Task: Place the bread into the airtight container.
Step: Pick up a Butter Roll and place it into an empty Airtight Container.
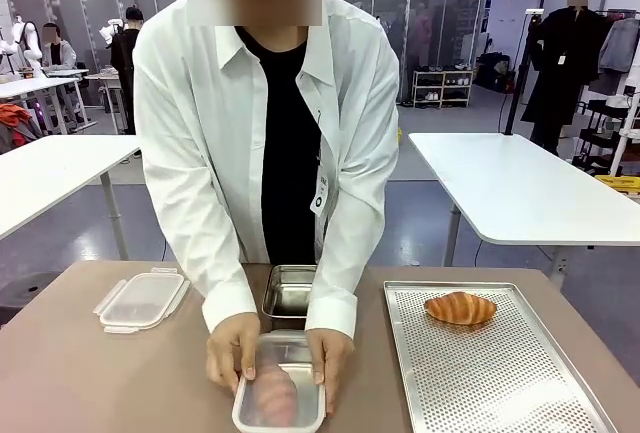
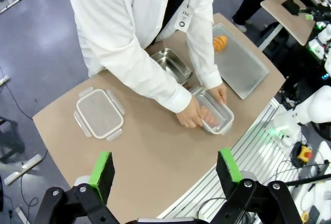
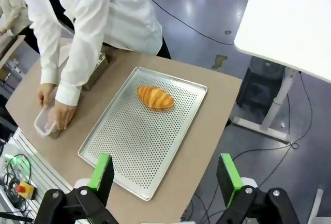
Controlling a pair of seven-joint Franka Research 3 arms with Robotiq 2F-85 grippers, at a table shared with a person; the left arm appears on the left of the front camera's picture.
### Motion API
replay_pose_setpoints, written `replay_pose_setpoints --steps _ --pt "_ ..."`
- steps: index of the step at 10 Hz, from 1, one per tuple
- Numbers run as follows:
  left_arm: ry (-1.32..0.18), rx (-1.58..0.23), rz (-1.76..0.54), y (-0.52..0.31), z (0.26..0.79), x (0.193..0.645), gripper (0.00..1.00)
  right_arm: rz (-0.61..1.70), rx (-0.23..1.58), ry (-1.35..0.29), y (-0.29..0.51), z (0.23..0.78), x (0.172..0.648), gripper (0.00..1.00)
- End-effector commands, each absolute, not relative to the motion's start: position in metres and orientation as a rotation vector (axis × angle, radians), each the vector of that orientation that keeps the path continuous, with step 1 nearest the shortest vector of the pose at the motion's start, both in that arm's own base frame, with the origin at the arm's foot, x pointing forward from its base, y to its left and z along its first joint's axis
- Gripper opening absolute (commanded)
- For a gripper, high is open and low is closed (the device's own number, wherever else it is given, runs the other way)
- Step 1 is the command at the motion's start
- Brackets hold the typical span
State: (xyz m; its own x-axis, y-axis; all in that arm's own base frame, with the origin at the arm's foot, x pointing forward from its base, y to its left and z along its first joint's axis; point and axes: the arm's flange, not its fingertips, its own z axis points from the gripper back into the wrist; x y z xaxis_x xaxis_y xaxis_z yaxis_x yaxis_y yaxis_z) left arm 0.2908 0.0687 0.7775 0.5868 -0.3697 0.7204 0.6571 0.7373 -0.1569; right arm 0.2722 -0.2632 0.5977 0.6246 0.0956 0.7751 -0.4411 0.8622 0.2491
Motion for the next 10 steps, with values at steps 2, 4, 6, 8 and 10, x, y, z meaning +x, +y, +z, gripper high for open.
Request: replay_pose_setpoints --steps 2,4,6,8,10 --pt "-0.723 -0.441 -0.631 0.0676 0.7782 0.2904 1.00 0.311 0.457 -0.843 -0.2648 0.5993 0.2718 1.00" --pt "-0.723 -0.441 -0.631 0.0676 0.7782 0.2904 1.00 0.311 0.457 -0.843 -0.2648 0.5993 0.2718 1.00" --pt "-0.723 -0.441 -0.631 0.0676 0.7782 0.2904 1.00 0.311 0.457 -0.843 -0.2648 0.5993 0.2718 1.00" --pt "-0.723 -0.441 -0.631 0.0676 0.7782 0.2904 1.00 0.311 0.457 -0.843 -0.2648 0.5993 0.2718 1.00" --pt "-0.723 -0.441 -0.631 0.0676 0.7782 0.2904 1.00 0.311 0.457 -0.843 -0.2648 0.5993 0.2718 1.00"
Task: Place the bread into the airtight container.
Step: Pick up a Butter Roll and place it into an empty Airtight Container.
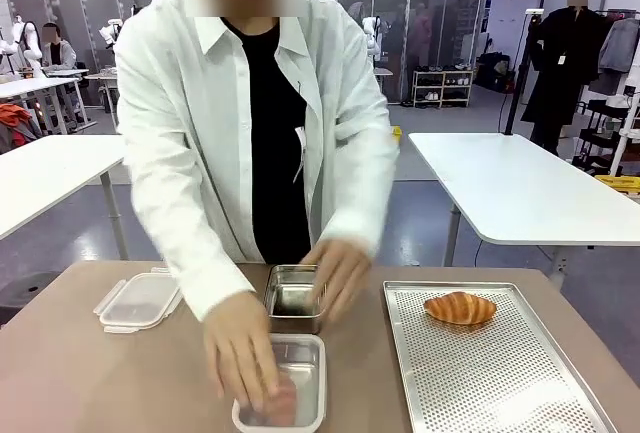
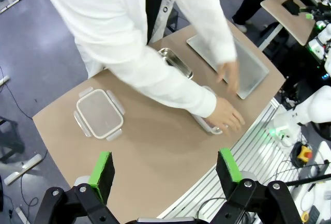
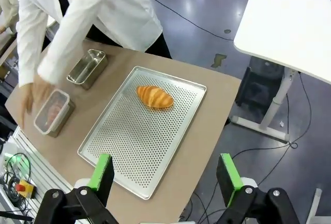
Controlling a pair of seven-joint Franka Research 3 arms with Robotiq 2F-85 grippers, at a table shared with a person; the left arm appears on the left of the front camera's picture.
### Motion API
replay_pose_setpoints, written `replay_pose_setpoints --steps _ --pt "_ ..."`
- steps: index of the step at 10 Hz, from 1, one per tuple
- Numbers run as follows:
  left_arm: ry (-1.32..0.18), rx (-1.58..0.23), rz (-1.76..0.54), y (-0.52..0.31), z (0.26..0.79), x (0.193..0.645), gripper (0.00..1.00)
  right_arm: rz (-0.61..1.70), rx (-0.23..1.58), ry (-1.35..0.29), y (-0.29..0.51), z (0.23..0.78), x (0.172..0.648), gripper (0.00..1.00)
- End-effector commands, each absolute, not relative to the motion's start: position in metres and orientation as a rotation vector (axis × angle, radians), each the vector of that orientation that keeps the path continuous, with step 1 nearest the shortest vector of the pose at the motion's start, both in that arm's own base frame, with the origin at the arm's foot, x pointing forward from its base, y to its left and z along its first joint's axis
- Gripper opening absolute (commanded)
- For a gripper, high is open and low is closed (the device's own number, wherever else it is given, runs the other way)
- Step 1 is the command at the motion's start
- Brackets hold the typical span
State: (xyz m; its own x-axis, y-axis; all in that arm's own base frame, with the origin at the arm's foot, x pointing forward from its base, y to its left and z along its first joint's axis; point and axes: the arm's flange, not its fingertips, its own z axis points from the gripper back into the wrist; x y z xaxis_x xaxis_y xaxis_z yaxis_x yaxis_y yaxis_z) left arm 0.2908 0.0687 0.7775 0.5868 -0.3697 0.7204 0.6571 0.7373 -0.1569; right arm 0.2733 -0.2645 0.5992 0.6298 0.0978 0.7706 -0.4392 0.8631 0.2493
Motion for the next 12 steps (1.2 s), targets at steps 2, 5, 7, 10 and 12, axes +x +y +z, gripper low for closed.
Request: replay_pose_setpoints --steps 2,5,7,10,12 --pt "-0.723 -0.441 -0.631 0.068 0.778 0.290 1.00 0.311 0.457 -0.843 -0.265 0.599 0.272 1.00" --pt "-0.723 -0.441 -0.631 0.068 0.778 0.290 1.00 0.311 0.457 -0.843 -0.265 0.599 0.272 1.00" --pt "-0.723 -0.441 -0.631 0.068 0.778 0.290 1.00 0.311 0.457 -0.843 -0.265 0.599 0.272 1.00" --pt "-0.723 -0.441 -0.631 0.068 0.778 0.290 1.00 0.426 0.345 -0.798 -0.243 0.615 0.282 1.00" --pt "-0.723 -0.441 -0.631 0.068 0.778 0.290 1.00 0.614 0.196 -0.696 -0.177 0.638 0.315 1.00"
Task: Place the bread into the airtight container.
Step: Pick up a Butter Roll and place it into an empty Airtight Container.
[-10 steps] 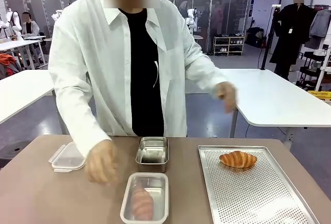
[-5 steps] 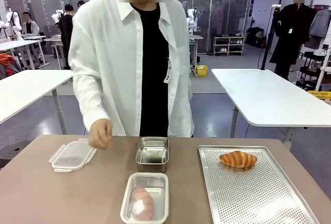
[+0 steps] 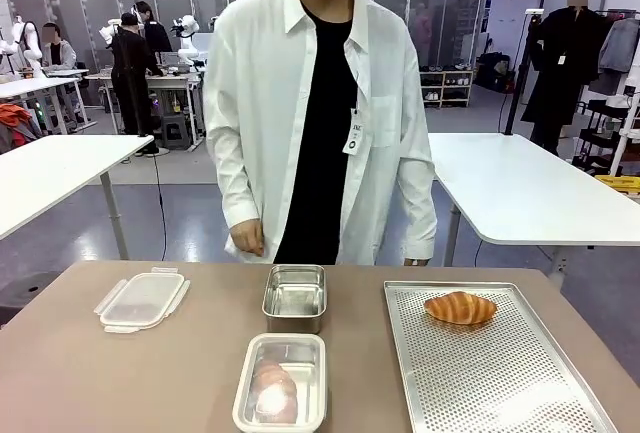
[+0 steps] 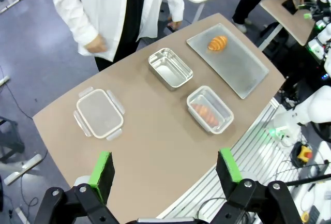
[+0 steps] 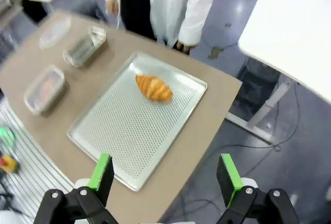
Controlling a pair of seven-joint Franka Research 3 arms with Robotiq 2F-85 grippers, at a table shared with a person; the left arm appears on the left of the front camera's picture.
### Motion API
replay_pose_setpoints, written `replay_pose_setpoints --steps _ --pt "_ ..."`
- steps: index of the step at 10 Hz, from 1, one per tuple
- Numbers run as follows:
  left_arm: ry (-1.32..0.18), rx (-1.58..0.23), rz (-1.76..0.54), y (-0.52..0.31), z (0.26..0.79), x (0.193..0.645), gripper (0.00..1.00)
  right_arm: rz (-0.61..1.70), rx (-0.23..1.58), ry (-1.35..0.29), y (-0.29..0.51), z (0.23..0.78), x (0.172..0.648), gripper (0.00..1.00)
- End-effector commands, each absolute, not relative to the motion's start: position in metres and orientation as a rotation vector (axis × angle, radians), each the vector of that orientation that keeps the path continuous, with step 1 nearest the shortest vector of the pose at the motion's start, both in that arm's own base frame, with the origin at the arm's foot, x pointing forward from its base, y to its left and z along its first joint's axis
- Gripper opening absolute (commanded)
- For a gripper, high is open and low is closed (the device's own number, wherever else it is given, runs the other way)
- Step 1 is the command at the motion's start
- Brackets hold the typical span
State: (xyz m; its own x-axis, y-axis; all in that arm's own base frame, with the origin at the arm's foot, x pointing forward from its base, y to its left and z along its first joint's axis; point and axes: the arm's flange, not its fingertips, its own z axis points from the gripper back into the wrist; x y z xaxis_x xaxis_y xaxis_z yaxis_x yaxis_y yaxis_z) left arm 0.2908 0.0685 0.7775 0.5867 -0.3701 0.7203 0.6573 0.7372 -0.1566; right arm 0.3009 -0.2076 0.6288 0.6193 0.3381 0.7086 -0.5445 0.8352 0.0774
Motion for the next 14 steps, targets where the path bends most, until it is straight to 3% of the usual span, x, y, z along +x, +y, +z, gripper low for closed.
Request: replay_pose_setpoints --steps 1,6,10,13,14 --pt "-0.723 -0.441 -0.631 0.068 0.778 0.290 1.00 0.714 0.117 -0.664 -0.146 0.638 0.336 1.00" --pt "-0.723 -0.441 -0.631 0.068 0.778 0.290 1.00 1.021 -0.056 -0.449 -0.015 0.568 0.408 1.00" --pt "-0.723 -0.441 -0.631 0.068 0.778 0.290 1.00 1.291 -0.144 -0.333 0.018 0.483 0.453 1.00" --pt "-0.723 -0.441 -0.631 0.068 0.778 0.290 1.00 1.315 -0.167 -0.292 0.032 0.459 0.464 1.00" --pt "-0.723 -0.441 -0.631 0.068 0.778 0.290 1.00 1.281 -0.298 -0.296 0.030 0.458 0.461 1.00"
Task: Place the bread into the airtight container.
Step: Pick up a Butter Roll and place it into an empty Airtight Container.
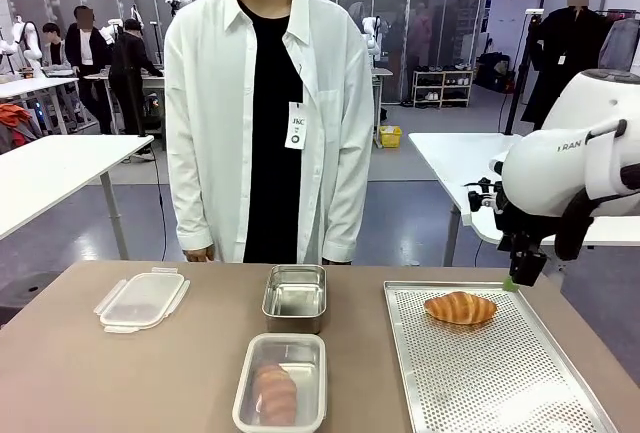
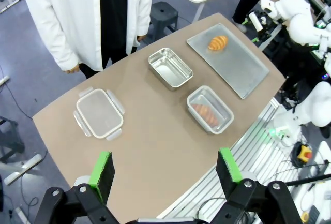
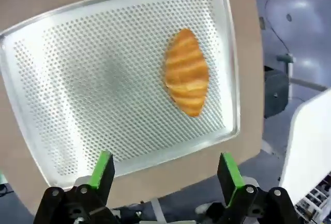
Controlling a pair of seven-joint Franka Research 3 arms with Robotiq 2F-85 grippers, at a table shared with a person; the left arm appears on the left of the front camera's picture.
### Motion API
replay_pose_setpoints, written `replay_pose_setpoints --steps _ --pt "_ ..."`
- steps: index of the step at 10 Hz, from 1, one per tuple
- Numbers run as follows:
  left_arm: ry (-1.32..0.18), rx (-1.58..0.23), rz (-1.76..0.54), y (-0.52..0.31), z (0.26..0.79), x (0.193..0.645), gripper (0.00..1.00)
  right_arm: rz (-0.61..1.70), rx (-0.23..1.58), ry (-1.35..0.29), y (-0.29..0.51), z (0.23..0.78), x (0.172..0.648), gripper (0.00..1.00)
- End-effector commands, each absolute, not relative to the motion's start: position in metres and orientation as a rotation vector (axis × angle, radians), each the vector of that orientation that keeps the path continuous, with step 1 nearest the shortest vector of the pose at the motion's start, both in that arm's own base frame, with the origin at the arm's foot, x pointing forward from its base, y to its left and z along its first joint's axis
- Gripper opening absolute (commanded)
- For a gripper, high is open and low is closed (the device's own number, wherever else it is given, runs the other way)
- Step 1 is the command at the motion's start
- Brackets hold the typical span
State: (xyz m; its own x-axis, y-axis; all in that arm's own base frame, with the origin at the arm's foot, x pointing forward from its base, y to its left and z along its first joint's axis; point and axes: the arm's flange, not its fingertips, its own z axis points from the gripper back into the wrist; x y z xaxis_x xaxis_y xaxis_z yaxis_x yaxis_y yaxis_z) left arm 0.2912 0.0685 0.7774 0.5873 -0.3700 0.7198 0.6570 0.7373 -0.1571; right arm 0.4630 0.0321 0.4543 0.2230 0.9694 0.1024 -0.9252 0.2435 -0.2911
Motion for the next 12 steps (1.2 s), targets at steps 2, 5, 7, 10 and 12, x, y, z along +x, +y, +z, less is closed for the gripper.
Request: replay_pose_setpoints --steps 2,5,7,10,12 --pt "-0.723 -0.441 -0.631 0.068 0.778 0.290 1.00 1.312 -0.135 -0.279 0.034 0.453 0.460 1.00" --pt "-0.723 -0.441 -0.631 0.068 0.778 0.290 1.00 1.312 -0.135 -0.279 0.034 0.453 0.460 1.00" --pt "-0.723 -0.441 -0.631 0.068 0.778 0.290 1.00 1.314 -0.158 -0.270 0.034 0.452 0.461 1.00" --pt "-0.723 -0.441 -0.631 0.068 0.778 0.290 1.00 1.401 -0.090 -0.239 0.049 0.422 0.482 1.00" --pt "-0.723 -0.441 -0.631 0.068 0.778 0.290 1.00 1.439 -0.121 -0.189 0.057 0.405 0.497 1.00"
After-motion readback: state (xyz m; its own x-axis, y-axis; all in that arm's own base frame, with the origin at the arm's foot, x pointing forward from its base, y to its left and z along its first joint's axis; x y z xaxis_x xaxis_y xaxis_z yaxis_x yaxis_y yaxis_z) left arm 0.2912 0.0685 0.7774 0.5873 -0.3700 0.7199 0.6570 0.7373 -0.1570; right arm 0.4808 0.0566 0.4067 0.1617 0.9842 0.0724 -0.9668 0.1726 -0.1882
